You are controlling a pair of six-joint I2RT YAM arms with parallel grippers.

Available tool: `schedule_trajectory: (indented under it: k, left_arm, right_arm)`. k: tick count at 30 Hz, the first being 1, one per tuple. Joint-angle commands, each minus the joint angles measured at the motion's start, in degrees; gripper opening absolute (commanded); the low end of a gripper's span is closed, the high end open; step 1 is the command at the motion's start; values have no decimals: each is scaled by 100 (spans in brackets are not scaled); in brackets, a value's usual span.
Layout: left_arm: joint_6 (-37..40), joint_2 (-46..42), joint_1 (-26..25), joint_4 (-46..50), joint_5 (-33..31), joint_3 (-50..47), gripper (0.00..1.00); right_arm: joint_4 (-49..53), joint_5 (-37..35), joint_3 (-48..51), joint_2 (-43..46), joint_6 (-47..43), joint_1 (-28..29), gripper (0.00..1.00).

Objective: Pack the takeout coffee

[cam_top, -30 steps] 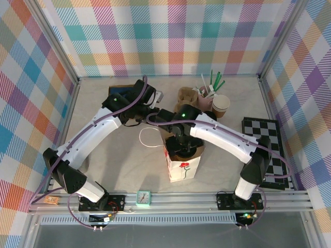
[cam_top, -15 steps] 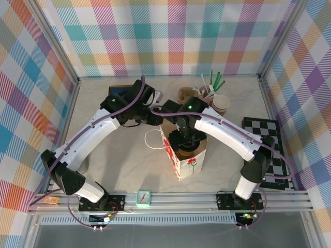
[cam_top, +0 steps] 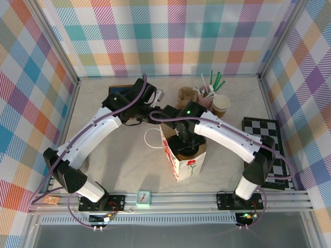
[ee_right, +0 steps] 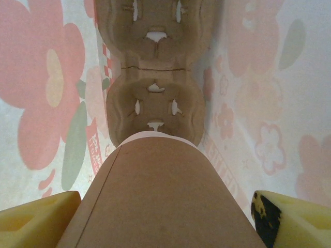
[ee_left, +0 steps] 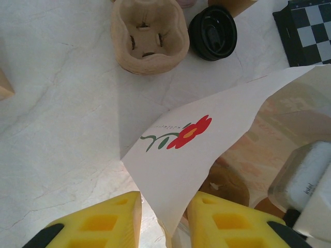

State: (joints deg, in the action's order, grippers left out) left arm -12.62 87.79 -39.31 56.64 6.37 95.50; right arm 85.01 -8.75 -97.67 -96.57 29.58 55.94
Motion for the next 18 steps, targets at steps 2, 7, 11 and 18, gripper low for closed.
schedule_trajectory:
  k: [2, 7, 11, 18]
  left_arm:
    - [-22, 54, -59, -31, -44, 142, 29]
    - [-30, 17, -59, -9, -73, 150, 29]
    - [-44, -37, -59, 40, -118, 196, 31]
    - [-82, -223, -52, 208, -234, 366, 44]
  right_arm:
    - [-166, 150, 150, 140, 95, 31, 38]
    - [-224, 121, 199, 152, 117, 35, 38]
    - [-270, 89, 244, 179, 123, 33, 37]
    - [-310, 14, 288, 170, 104, 35, 37]
